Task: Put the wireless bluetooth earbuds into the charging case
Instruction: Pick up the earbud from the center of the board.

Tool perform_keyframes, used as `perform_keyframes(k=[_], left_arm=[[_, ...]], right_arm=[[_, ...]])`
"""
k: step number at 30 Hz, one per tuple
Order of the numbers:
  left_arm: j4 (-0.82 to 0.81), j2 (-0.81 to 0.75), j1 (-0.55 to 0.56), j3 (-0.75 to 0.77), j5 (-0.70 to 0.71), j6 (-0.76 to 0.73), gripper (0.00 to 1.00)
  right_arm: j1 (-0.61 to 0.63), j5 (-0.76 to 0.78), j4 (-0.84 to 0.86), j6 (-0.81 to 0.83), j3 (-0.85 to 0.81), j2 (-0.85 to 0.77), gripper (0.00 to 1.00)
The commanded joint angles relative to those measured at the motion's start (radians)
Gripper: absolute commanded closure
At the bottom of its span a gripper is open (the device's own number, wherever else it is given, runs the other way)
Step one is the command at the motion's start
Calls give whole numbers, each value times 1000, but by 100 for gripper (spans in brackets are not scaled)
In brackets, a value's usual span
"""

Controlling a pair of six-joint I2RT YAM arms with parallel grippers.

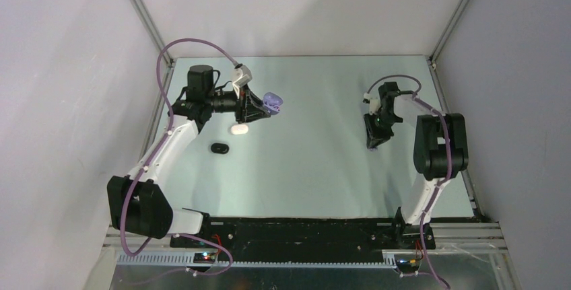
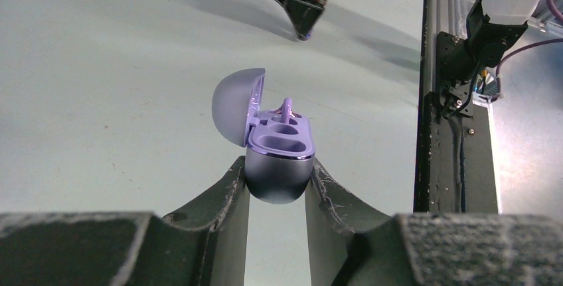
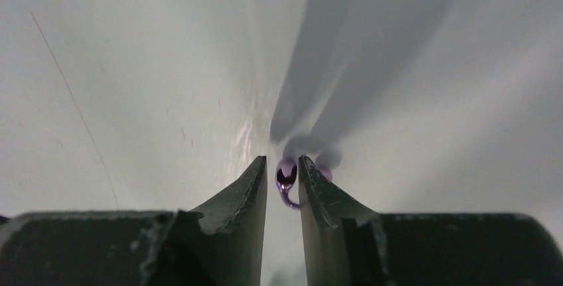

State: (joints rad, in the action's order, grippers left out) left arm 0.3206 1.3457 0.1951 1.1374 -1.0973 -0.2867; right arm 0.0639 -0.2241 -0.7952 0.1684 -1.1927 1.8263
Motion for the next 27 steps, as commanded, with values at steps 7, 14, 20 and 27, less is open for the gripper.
perform_keyframes(k=[7,14,20,27], left_arm=[[48,-7,-5,71,17,-37,96],[55,-19,-5,57,27,-34,96],[55,-16,-5,61,21,-35,96],[70,-15,-5,64,20,-43,96]], right_arm=[[-27,-57,60,168,-423,219,61],[-45,-259,-75,389,-444,156,65],[-71,-228,-187,514,-403,139,68],[-112,-185,-228,570,-353,128,68]])
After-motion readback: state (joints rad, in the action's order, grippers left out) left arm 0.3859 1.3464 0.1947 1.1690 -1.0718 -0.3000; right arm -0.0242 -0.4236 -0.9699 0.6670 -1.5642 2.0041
